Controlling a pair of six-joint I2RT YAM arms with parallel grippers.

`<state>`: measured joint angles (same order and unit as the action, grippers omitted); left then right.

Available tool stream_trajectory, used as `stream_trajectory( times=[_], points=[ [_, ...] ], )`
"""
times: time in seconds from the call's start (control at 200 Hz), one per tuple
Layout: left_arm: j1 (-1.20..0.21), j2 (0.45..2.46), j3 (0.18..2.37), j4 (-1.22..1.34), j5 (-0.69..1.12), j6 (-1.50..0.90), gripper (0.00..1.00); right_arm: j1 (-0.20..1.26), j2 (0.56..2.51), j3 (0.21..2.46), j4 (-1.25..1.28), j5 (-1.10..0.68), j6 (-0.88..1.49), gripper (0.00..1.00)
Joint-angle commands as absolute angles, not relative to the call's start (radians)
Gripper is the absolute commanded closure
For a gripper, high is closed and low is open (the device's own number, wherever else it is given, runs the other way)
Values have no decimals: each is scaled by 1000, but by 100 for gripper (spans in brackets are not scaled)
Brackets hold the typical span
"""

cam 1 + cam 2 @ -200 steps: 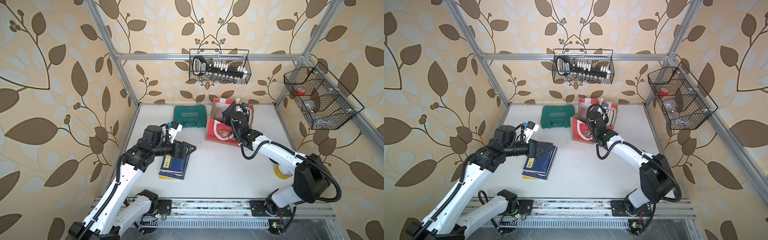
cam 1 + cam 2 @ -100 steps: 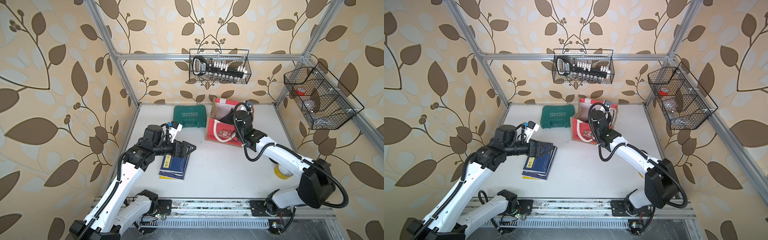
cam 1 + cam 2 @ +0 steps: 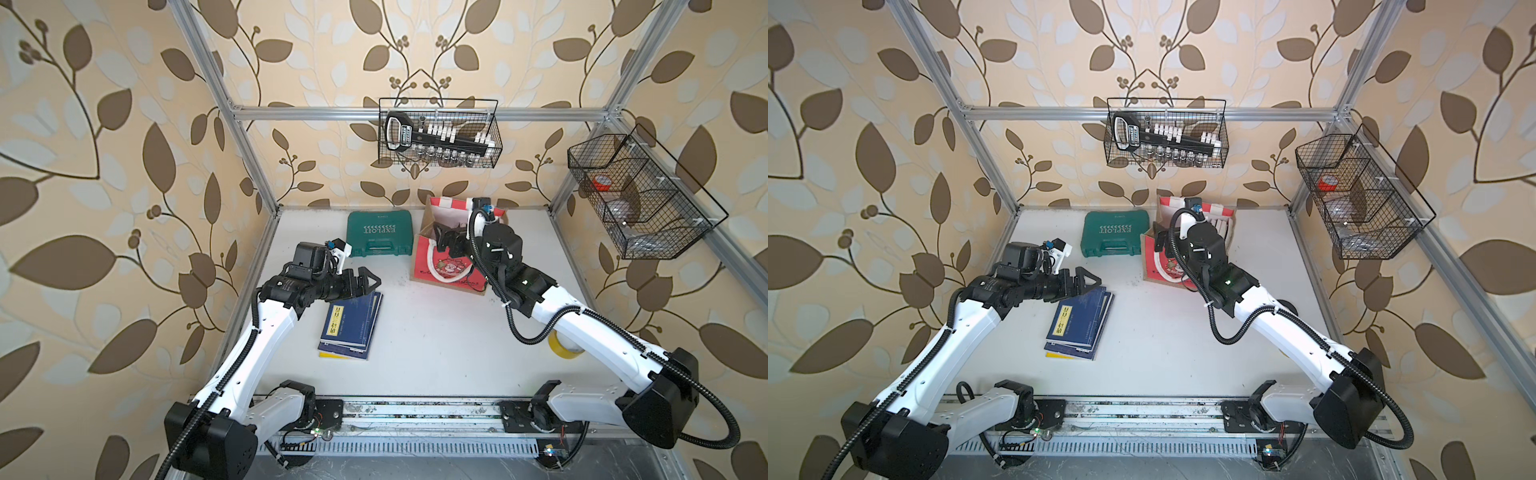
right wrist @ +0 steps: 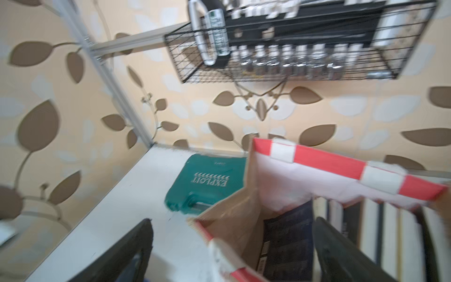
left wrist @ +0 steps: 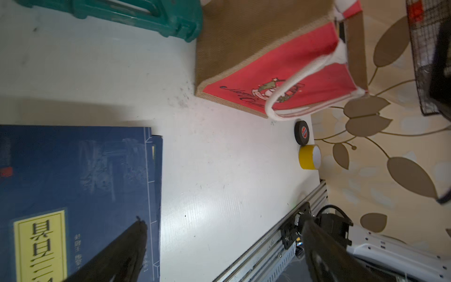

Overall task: Put the books into the canvas bag
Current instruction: Place the book in the canvas bag, then pick up the book from the book.

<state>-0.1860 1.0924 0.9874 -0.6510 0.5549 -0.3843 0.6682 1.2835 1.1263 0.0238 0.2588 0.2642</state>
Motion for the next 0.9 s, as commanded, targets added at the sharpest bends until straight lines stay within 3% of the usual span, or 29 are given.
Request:
stream_trajectory(
  times=[0.0,0.395,0.895],
  points=[
    [-151,1102,959,-659,474,-472,1,739,1275,1135,-55,46,229,1],
    [-23,1138,850,-662,387,-594,1,924,1430,983,60,-88,354,1],
    [43,1175,752,-597,284,-639,1,939,1692,941,131,-138,446,1]
  ],
)
